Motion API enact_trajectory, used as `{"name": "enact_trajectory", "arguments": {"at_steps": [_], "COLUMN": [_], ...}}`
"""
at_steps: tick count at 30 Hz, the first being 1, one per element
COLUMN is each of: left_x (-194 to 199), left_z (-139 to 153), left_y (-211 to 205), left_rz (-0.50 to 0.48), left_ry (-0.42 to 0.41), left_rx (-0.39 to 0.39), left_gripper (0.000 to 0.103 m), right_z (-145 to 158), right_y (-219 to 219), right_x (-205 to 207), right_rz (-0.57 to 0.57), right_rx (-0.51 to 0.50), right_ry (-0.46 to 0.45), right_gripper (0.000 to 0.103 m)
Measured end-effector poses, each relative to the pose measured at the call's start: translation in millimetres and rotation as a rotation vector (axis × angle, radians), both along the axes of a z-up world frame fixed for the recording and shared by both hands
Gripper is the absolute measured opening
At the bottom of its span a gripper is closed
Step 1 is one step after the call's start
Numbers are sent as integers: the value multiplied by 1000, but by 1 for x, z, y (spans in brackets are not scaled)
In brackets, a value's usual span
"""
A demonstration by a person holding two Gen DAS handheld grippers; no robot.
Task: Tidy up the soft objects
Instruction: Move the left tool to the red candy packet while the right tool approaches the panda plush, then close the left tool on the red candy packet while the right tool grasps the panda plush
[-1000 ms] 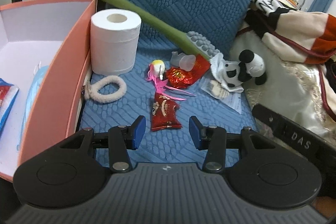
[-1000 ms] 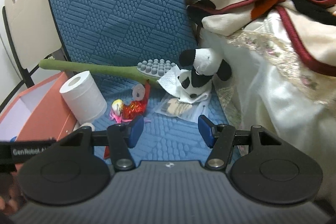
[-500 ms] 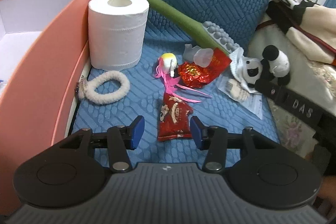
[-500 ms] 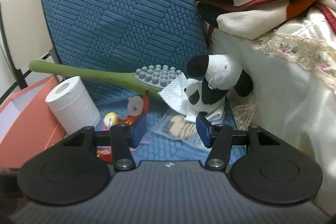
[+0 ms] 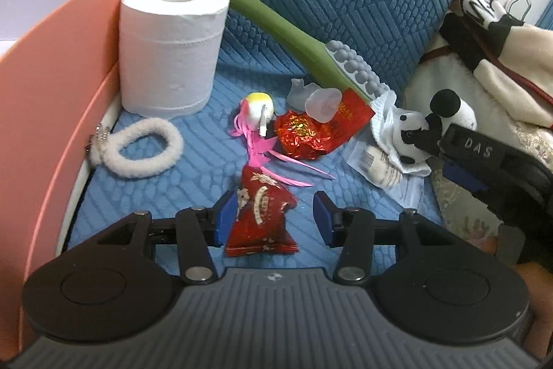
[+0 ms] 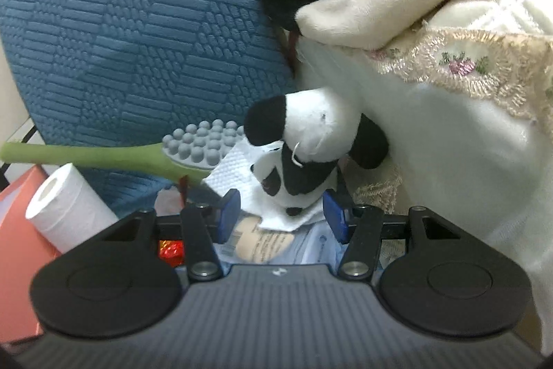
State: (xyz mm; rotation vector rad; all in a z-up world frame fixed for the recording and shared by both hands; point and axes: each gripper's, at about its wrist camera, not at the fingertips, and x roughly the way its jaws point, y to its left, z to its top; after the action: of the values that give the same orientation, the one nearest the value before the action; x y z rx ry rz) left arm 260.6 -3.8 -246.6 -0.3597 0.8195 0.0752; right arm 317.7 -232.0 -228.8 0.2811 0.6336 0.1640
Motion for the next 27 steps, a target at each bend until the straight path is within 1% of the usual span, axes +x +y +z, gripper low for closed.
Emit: {"name": "enact_trajectory", "arguments": {"at_steps": [8, 13, 19, 23, 27], "left_x": [10, 13, 15, 18, 17], "left_z": [-8, -12, -14, -16, -17], "left_y": [-10, -5, -8, -11, -15], "left_rz": [12, 29, 29, 38, 21], "left_ry": [21, 28, 26, 31, 22], "left_rx": [37, 23, 41, 59, 90], "left_gripper": [53, 53, 52, 49, 44], "right_z": [-5, -6, -10, -12, -14], "right_y": [-3, -4, -6, -6, -4], "right_x": [15, 24, 35, 41, 46], "right_rz": [-47, -50, -66, -70, -64], "right_rx": [22, 24, 25, 29, 39], "right_ry": [24, 26, 28, 23, 31], "right_gripper": [56, 56, 56, 56, 56]}}
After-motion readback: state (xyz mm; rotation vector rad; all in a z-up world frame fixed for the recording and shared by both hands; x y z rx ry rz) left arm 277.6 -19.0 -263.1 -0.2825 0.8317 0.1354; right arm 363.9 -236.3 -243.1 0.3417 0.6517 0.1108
